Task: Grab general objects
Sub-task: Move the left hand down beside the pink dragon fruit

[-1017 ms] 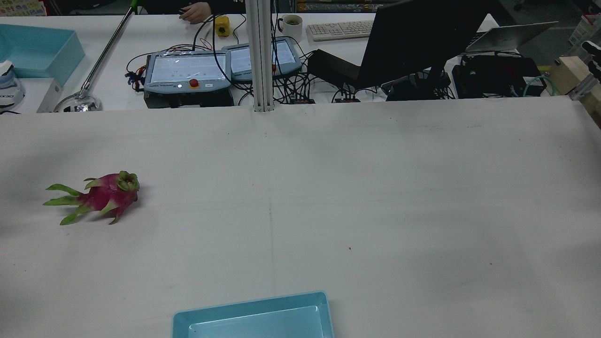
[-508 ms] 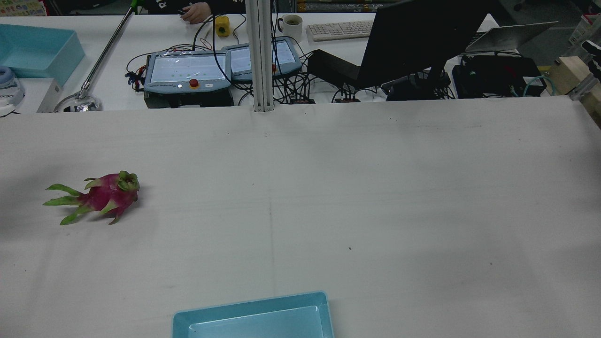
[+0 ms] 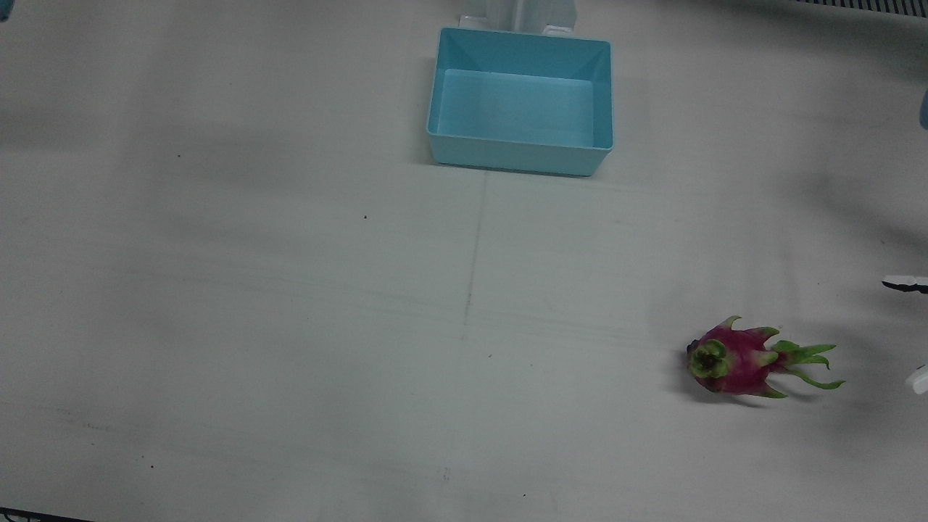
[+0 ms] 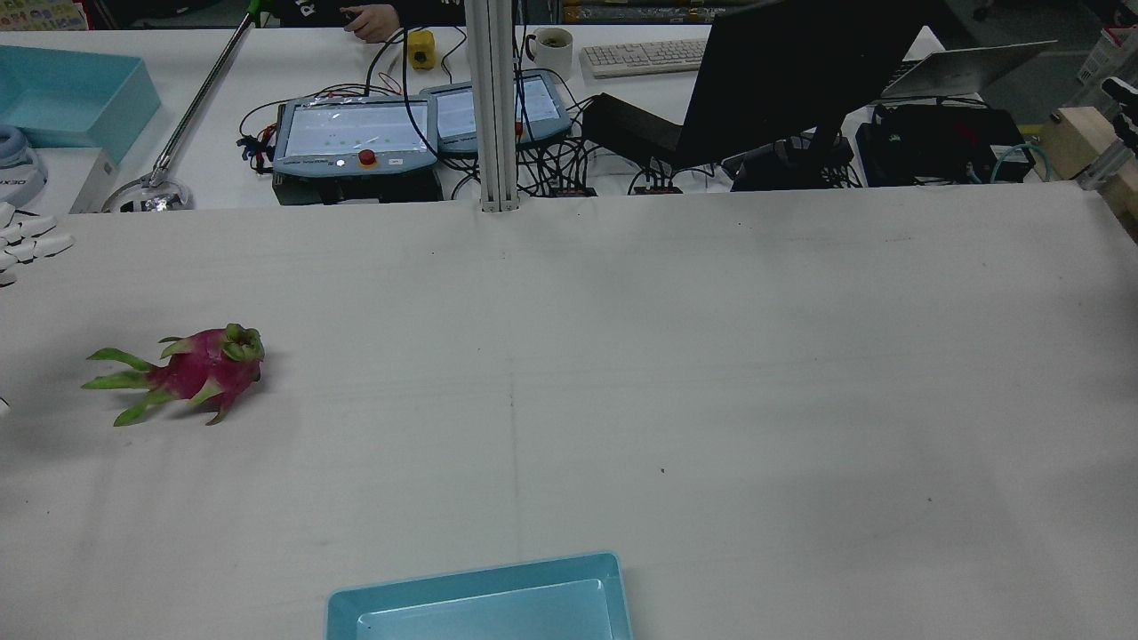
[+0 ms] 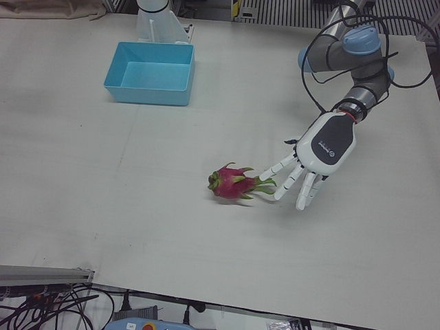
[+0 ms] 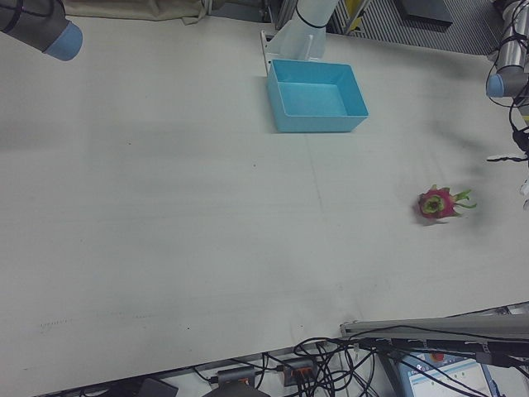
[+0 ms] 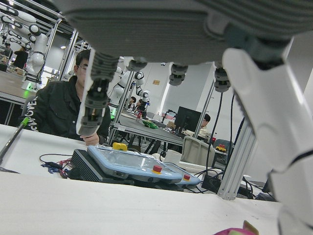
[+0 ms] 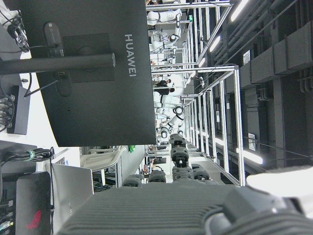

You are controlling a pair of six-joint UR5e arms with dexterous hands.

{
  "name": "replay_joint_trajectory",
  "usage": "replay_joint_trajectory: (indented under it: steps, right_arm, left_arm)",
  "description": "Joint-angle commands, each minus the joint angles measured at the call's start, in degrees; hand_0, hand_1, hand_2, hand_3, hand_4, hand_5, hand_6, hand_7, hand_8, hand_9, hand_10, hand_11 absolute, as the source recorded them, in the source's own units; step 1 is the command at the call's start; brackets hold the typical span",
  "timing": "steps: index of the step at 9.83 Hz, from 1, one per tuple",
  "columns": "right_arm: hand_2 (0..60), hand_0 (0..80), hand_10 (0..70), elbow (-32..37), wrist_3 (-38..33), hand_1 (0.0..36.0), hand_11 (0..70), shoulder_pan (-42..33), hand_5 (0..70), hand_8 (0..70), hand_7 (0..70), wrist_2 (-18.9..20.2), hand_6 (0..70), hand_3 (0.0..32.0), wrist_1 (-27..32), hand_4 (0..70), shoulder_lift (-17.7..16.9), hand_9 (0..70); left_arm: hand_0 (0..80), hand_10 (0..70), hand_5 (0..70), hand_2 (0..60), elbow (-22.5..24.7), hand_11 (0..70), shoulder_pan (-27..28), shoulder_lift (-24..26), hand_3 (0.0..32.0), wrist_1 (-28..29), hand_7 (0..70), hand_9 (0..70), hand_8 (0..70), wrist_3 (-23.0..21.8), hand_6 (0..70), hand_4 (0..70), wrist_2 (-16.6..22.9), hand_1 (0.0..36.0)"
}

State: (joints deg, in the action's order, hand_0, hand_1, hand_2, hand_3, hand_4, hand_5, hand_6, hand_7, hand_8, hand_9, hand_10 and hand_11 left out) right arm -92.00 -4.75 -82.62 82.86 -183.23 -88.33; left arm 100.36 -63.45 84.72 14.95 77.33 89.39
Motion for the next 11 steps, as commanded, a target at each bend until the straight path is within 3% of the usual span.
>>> replay_joint_trajectory:
  steps: [1,3,4,7,10,11]
  right_arm:
    - [0.0,0.0,0.0,0.1,0.0,0.0,0.0,0.0,0.0,0.0,0.0,-0.1,0.0,0.0,0.0,0.0,0.0,0.0]
    - [0.0,0.0,0.0,0.1,0.0,0.0,0.0,0.0,0.0,0.0,0.0,-0.1,0.0,0.0,0.0,0.0,0.0,0.0]
    - [0.0,0.0,0.0,0.0,0.0,0.0,0.0,0.0,0.0,0.0,0.0,-0.1,0.0,0.0,0.0,0.0,0.0,0.0]
    - [0.0,0.0,0.0,0.1,0.0,0.0,0.0,0.0,0.0,0.0,0.0,-0.1,0.0,0.0,0.0,0.0,0.0,0.0]
    - [0.0,0.0,0.0,0.1,0.0,0.0,0.0,0.0,0.0,0.0,0.0,-0.1,0.0,0.0,0.0,0.0,0.0,0.0]
    - [0.0,0.0,0.0,0.1,0.0,0.0,0.0,0.0,0.0,0.0,0.0,-0.1,0.0,0.0,0.0,0.0,0.0,0.0]
  left_arm:
    - [57.3,0.0,9.9,13.1,-0.5,0.0,10.8,3.1,28.4,0.7,13.3,1.2,0.0,0.4,0.0,0.0,-9.0,28.4]
    - [56.8,0.0,9.5,12.7,-3.1,0.0,16.0,8.3,28.2,-2.2,13.4,1.2,0.0,0.5,0.0,0.0,-12.5,28.1]
    - [56.5,0.0,9.4,12.7,-4.1,0.0,17.0,10.6,26.6,-4.3,13.4,1.2,0.0,0.5,0.0,0.0,-12.5,27.8]
    - [56.2,0.0,8.4,13.0,-4.6,0.0,17.1,11.4,25.8,-5.4,12.7,1.1,0.0,1.2,0.0,0.0,-12.4,27.9]
    - [56.8,0.0,7.9,12.4,-5.1,0.0,17.2,11.8,22.6,-5.5,12.7,1.1,0.0,4.4,0.0,0.0,-12.3,28.1]
    - [57.5,0.0,8.4,14.8,-5.3,0.0,17.2,12.7,20.8,-6.9,13.3,1.2,0.0,5.0,0.0,0.0,-12.3,29.4]
